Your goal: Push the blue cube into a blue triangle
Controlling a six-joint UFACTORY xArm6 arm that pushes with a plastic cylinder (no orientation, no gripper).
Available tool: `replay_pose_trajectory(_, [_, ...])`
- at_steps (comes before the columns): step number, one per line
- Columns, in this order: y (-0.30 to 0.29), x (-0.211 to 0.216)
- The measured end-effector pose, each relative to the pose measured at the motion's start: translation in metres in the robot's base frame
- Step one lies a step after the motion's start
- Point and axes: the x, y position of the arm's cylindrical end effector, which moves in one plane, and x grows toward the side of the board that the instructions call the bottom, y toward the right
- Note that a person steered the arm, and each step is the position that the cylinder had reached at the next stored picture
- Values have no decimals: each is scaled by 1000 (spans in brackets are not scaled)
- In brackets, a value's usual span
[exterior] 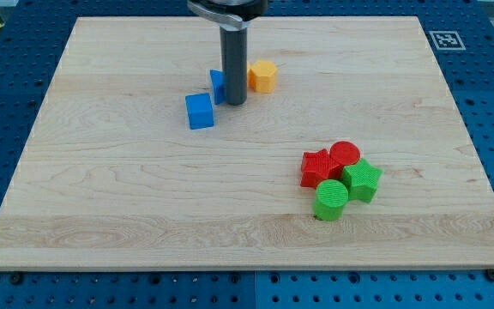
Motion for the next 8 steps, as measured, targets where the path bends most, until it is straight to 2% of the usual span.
replay_pose_trajectory(2, [-7,0])
replay_pose_trajectory(3, [30,19])
replay_pose_trajectory(5, [28,91])
replay_pose_trajectory(6, [-18,95])
replay_pose_trajectory(7, [-57,76])
replay_pose_trajectory(8, [-59,50])
